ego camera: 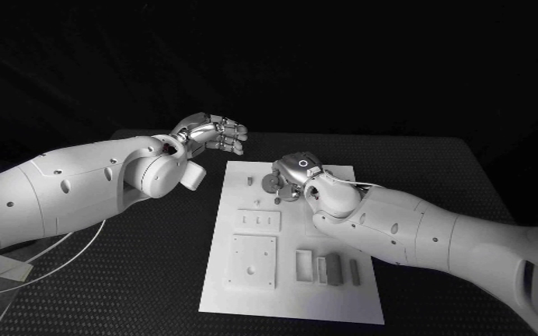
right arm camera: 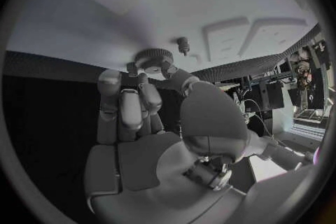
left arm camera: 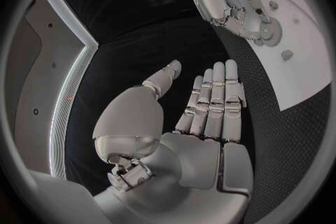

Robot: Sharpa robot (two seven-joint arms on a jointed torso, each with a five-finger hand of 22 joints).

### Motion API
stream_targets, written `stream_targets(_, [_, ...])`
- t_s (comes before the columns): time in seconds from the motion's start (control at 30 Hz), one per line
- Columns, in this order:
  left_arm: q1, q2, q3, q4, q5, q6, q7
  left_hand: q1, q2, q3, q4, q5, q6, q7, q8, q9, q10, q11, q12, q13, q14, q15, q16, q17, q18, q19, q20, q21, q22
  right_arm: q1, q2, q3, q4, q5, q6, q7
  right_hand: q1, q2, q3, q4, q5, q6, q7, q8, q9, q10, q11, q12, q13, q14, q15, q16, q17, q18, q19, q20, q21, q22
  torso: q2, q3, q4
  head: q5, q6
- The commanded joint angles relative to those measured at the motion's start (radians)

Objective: Assemble the parts on the task board

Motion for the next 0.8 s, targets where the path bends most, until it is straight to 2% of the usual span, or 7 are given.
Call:
stream_targets(0.03, [0.001,0.001,0.001,0.003,-0.002,0.008,0.005,-0.003,-0.01,-0.002,0.0,-0.007,-0.006,0.025,-0.003,-0.001,0.002,0.004,-0.004,0.001,0.006,0.0,-0.004,0.002,0.011,0.003,-0.004,-0.003,0.001,0.0,0.0,0.0,0.003,0.007,0.011,0.008,-0.003,0.008,-0.007,-0.002,0.005,-0.001,0.002,0.0,-0.001,-0.008,0.003,0.003,-0.001,0.0,0.0,0.002,0.001,0.07,-0.008,-0.001,-0.002,0.019,-0.001,0.0002,-0.0001,0.0,0.0])
stream_targets(0.27, [0.001,-0.001,0.001,0.002,-0.002,0.007,0.006,-0.003,-0.01,-0.002,0.0,-0.007,-0.006,0.026,-0.004,-0.001,0.002,0.004,-0.004,0.001,0.006,0.0,-0.005,0.002,0.011,0.003,-0.004,-0.004,0.001,0.0,-0.02,0.0,0.027,0.007,-0.005,0.008,-0.004,0.005,-0.01,-0.004,0.006,-0.003,0.003,-0.002,-0.002,-0.007,0.003,0.004,-0.001,0.0,0.0,0.002,0.0,0.07,-0.008,0.0,-0.001,0.019,-0.001,-0.0003,0.0,0.0,-0.001])
stream_targets(0.37, [0.001,-0.003,0.001,0.0,-0.002,0.007,0.008,-0.003,-0.01,-0.002,0.0,-0.007,-0.006,0.026,-0.004,-0.001,0.002,0.004,-0.004,0.001,0.006,0.0,-0.005,0.002,0.011,0.003,-0.004,-0.004,0.001,0.0,-0.041,0.006,0.052,0.015,-0.018,0.009,-0.005,0.0,-0.012,-0.005,0.006,-0.003,0.003,-0.002,-0.002,-0.009,0.004,0.003,-0.002,-0.001,0.0,0.001,-0.001,0.07,-0.009,0.0,-0.001,0.019,-0.002,0.0003,-0.0003,0.001,0.002])
stream_targets(0.43, [0.001,-0.005,0.001,-0.004,-0.002,0.007,0.009,-0.003,-0.01,-0.002,0.0,-0.007,-0.006,0.026,-0.004,-0.001,0.002,0.004,-0.004,0.001,0.006,0.0,-0.005,0.002,0.011,0.003,-0.004,-0.004,0.001,0.0,-0.058,0.018,0.073,0.021,-0.025,0.011,-0.005,-0.001,-0.012,-0.006,0.006,-0.003,0.003,-0.002,-0.002,-0.009,0.004,0.002,-0.003,-0.001,0.0,0.001,-0.003,0.07,-0.009,0.0,-0.001,0.019,-0.002,0.0003,-0.0006,0.0,0.003])
stream_targets(0.57, [0.002,-0.014,0.001,-0.012,-0.002,0.001,0.01,-0.003,-0.01,-0.002,0.0,-0.007,-0.006,0.026,-0.004,-0.001,0.002,0.004,-0.004,0.001,0.006,0.0,-0.005,0.002,0.011,0.003,-0.004,-0.004,0.001,0.002,-0.107,0.052,0.135,0.041,-0.031,0.013,-0.003,-0.003,-0.011,-0.007,0.006,-0.004,0.003,-0.003,-0.003,-0.009,0.004,0.002,-0.003,-0.002,0.0,0.001,-0.005,0.07,-0.009,0.0,-0.001,0.019,-0.003,0.0015,-0.0027,0.001,0.007])
stream_targets(0.63, [0.002,-0.02,0.001,-0.015,-0.002,-0.002,0.01,-0.003,-0.01,-0.002,0.0,-0.007,-0.006,0.026,-0.004,-0.001,0.002,0.004,-0.004,0.001,0.006,0.0,-0.005,0.002,0.011,0.003,-0.004,-0.004,0.001,0.011,-0.142,0.065,0.171,0.061,-0.042,0.022,-0.004,-0.006,-0.011,-0.006,0.006,-0.007,0.004,-0.005,-0.004,-0.014,0.005,-0.003,-0.009,-0.005,0.001,-0.001,-0.011,0.07,-0.009,0.0,-0.002,0.018,-0.003,0.002,-0.0046,0.003,0.01])
stream_targets(0.8, [0.002,-0.024,0.001,-0.019,-0.002,-0.003,0.012,-0.003,-0.011,-0.002,0.0,-0.007,-0.006,0.026,-0.004,-0.001,0.002,0.004,-0.004,0.001,0.006,0.0,-0.006,0.002,0.011,0.003,-0.004,-0.004,0.001,0.024,-0.215,0.085,0.228,0.119,-0.096,0.062,0.004,-0.011,-0.007,-0.011,0.006,-0.015,0.008,-0.011,-0.007,-0.035,0.009,-0.025,-0.032,-0.019,0.004,-0.011,-0.041,0.07,-0.015,0.001,-0.006,0.017,-0.006,0.0056,-0.0109,0.005,0.017])
